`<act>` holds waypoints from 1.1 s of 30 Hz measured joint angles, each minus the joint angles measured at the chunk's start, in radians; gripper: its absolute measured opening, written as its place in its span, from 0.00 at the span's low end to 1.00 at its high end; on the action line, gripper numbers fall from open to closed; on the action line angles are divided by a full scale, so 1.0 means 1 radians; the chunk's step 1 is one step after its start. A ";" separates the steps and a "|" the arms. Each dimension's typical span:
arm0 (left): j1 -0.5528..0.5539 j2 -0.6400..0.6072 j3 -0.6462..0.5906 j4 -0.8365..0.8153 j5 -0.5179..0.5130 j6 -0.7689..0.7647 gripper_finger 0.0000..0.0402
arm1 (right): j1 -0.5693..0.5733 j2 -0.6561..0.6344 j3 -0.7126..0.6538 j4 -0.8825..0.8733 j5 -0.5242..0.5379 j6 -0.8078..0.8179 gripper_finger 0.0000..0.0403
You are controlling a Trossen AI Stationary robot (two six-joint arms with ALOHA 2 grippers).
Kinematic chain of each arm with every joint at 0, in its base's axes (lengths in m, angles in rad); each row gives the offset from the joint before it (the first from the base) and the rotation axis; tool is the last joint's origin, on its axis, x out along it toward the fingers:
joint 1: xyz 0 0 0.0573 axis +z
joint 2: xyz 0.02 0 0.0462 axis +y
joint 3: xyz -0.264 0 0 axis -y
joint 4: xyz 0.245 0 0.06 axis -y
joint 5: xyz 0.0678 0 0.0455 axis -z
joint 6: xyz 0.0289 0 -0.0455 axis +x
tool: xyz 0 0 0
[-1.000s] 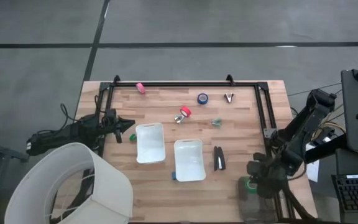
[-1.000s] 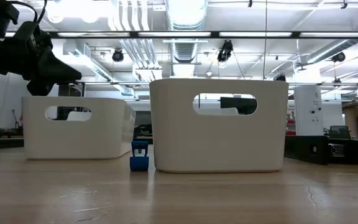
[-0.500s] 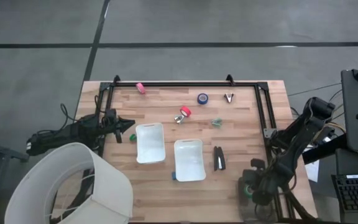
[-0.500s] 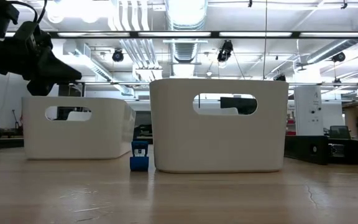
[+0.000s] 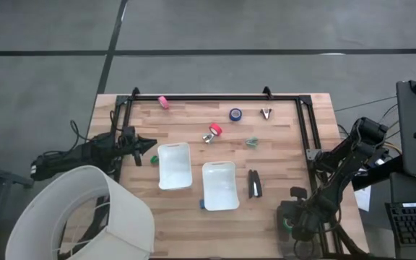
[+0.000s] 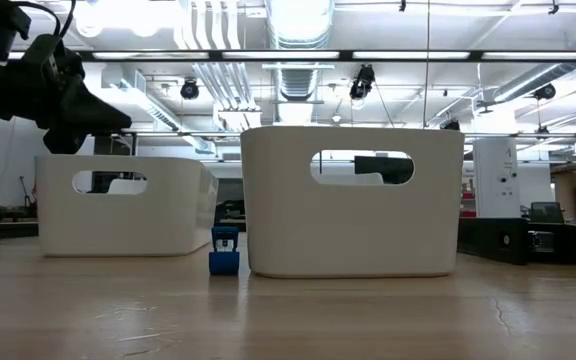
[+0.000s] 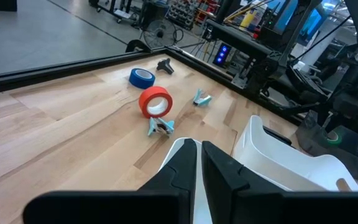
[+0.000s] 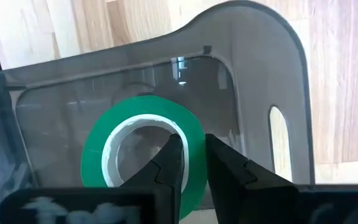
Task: Pick and place Stapler, Stapler remover, tape
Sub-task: Put the green tape into the black bin, then put the blue tape into the black bin
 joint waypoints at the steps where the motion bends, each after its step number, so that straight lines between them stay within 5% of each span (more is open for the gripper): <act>1: 0.000 0.000 0.000 0.000 0.000 0.000 0.07 | 0.001 -0.001 0.000 0.000 0.000 0.000 0.13; 23: 0.000 0.000 0.000 0.000 0.000 0.000 0.07 | 0.001 -0.004 -0.002 -0.011 -0.017 0.053 0.14; 33: 0.000 0.000 0.000 0.000 0.000 0.000 0.07 | 0.001 -0.005 -0.002 -0.014 -0.017 0.061 0.31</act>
